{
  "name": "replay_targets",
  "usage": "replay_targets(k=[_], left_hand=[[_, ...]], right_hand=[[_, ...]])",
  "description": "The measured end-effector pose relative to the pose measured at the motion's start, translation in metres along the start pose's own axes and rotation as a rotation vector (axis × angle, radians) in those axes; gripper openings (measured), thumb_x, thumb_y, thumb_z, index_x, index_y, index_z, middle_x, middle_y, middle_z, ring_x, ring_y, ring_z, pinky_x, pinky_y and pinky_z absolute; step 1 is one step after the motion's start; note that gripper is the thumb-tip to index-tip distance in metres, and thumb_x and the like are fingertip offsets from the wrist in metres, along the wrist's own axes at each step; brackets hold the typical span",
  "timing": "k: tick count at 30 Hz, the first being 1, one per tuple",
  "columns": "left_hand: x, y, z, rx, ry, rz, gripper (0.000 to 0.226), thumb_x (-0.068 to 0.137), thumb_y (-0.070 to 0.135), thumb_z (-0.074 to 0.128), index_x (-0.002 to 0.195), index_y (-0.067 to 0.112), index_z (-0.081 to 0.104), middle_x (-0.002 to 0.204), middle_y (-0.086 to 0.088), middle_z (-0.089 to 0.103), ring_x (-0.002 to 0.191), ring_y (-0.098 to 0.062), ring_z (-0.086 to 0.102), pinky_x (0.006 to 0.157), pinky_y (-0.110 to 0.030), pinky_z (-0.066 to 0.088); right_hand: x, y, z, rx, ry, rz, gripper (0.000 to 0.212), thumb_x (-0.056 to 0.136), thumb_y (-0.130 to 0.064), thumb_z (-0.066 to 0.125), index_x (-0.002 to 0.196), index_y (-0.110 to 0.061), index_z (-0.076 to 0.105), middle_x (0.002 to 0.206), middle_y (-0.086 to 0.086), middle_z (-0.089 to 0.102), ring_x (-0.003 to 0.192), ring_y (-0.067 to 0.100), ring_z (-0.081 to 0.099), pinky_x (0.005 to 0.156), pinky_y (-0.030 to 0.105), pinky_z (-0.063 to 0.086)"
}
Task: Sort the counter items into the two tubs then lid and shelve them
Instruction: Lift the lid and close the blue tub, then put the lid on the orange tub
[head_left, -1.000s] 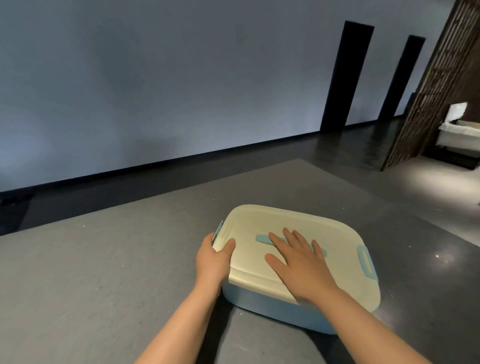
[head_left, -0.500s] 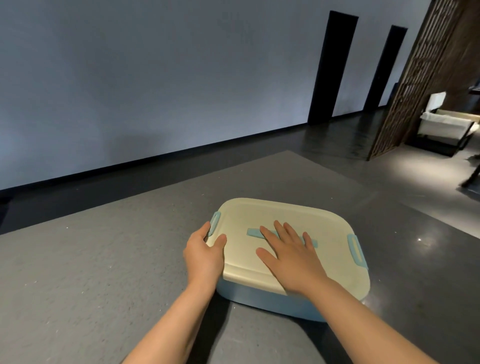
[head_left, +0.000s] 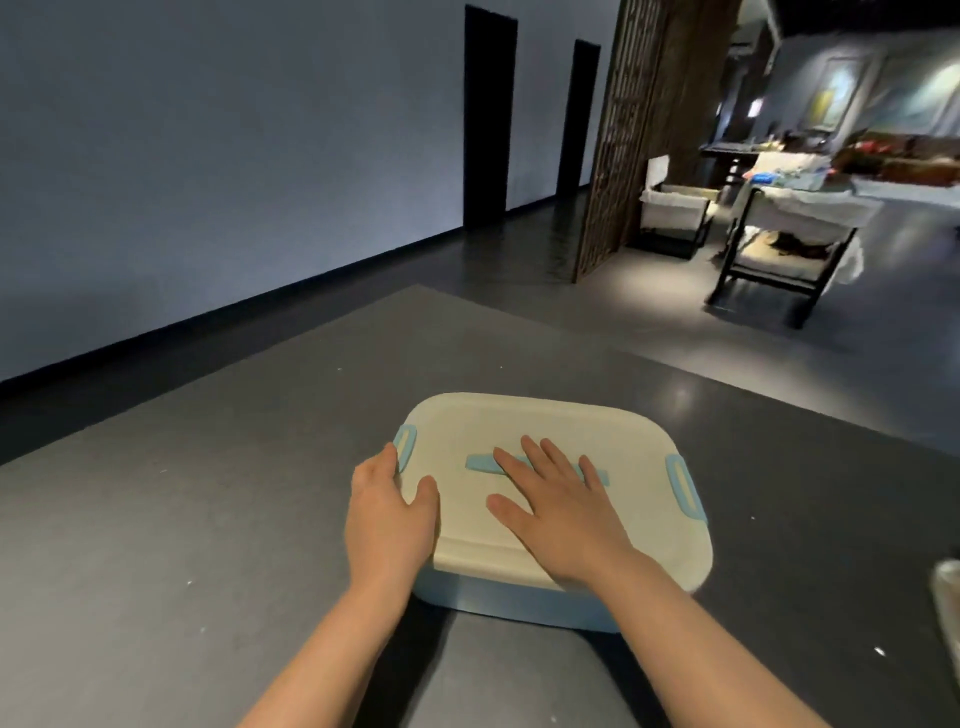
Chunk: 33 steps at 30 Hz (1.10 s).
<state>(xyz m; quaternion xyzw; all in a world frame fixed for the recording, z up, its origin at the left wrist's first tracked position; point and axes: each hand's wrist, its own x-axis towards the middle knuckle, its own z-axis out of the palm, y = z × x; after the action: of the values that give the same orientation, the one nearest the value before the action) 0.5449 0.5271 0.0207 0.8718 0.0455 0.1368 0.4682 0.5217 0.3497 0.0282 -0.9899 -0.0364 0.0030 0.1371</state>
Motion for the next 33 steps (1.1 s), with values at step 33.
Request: replay_targets(k=[33], left_hand=[[-0.283, 0.251, 0.312, -0.281, -0.741, 0.210, 0.068, 0.089, 0.020, 0.060, 0.146, 0.023, 0.025, 0.151, -0.006, 0.029, 0.137, -0.025, 0.031, 0.112, -0.047, 0.028]], right_hand=[[-0.417, 0.390, -0.120, 0.172, 0.610, 1.070, 0.058, 0.094, -0.040, 0.048, 0.147, -0.032, 0.024, 0.151, -0.006, 0.034, 0.136, 0.020, 0.031, 0.105, 0.044, 0.037]])
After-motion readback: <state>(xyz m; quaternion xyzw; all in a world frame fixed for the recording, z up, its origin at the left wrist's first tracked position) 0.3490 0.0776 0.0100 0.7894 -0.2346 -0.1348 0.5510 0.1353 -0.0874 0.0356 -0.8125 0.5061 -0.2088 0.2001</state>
